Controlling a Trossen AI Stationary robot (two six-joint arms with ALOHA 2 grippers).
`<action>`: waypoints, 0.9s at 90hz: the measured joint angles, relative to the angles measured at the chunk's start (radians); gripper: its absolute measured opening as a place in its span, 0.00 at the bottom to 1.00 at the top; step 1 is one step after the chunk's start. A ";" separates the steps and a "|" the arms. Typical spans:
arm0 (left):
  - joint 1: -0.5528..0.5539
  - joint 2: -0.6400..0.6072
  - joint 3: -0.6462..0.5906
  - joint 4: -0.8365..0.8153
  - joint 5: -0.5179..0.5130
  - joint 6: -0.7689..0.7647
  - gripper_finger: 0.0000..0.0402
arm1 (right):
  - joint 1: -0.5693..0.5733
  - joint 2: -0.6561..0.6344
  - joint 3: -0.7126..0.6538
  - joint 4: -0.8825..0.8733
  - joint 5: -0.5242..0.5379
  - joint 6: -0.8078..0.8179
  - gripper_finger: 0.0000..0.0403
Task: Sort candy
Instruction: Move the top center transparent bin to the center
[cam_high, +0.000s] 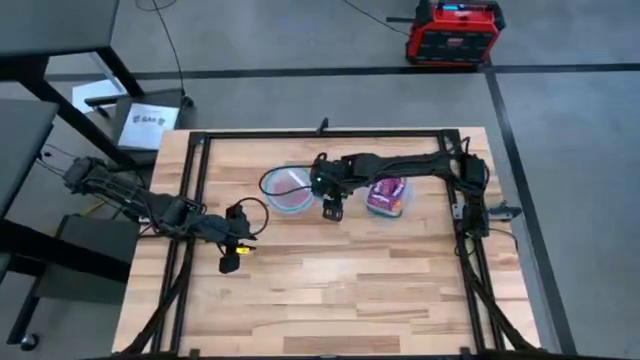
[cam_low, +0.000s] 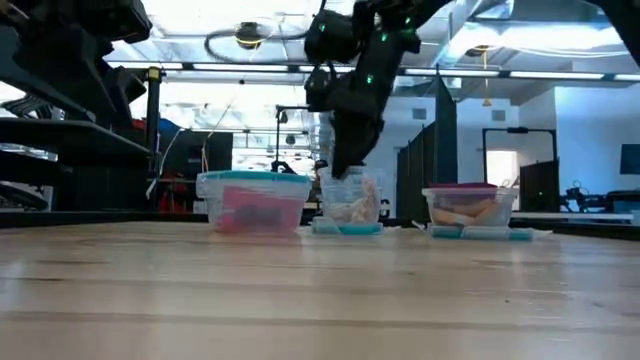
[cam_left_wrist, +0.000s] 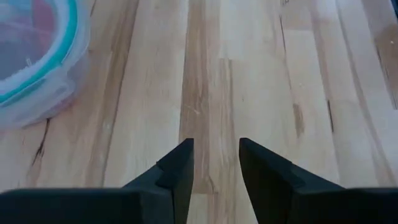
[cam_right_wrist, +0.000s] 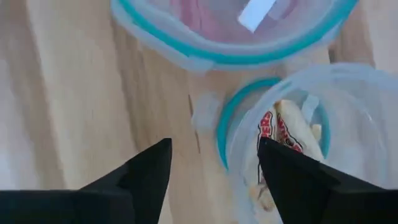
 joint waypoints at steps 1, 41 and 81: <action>0.000 0.000 0.000 0.000 0.000 0.000 0.28 | 0.000 0.005 0.000 0.000 0.000 -0.001 0.54; 0.000 0.000 0.000 0.001 -0.002 0.002 0.28 | 0.015 -0.078 0.081 -0.133 0.080 -0.049 0.01; 0.000 0.000 0.000 0.001 -0.002 0.001 0.28 | 0.448 -0.076 0.167 -0.157 -0.035 0.276 0.00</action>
